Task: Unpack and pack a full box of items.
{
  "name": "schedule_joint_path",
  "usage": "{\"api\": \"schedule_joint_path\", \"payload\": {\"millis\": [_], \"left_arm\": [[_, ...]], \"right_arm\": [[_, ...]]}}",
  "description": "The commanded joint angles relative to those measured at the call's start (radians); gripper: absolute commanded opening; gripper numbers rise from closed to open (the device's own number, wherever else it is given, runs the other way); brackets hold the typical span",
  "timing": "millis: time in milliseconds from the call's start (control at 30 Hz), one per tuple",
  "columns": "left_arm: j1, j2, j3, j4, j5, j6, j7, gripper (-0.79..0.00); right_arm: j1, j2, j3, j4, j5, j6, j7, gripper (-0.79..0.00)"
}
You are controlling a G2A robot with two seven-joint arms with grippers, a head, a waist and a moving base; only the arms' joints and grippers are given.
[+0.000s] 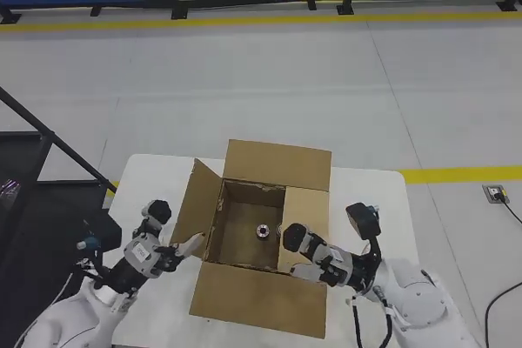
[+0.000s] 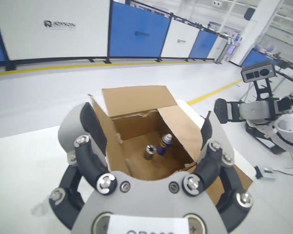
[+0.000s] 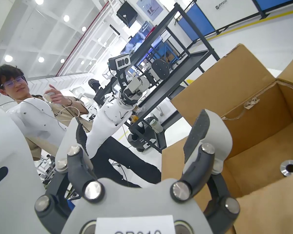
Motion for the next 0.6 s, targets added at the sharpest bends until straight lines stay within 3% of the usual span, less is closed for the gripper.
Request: {"api": "schedule_joint_path", "payload": {"millis": [0, 167, 567], "left_arm": [[-0.067, -0.006, 0.109, 0.034, -0.011, 0.025, -0.06, 0.0], [-0.233, -0.028, 0.326, 0.152, 0.041, 0.118, -0.187, 0.0], [-0.238, -0.031, 0.338, 0.172, 0.043, 0.143, -0.191, 0.0]], "right_arm": [[-0.076, 0.009, 0.051, -0.028, 0.004, -0.049, -0.016, 0.0], [-0.221, 0.025, 0.133, -0.077, 0.0, -0.139, -0.039, 0.0], [-0.221, 0.025, 0.133, -0.077, 0.0, -0.139, -0.039, 0.0]]}}
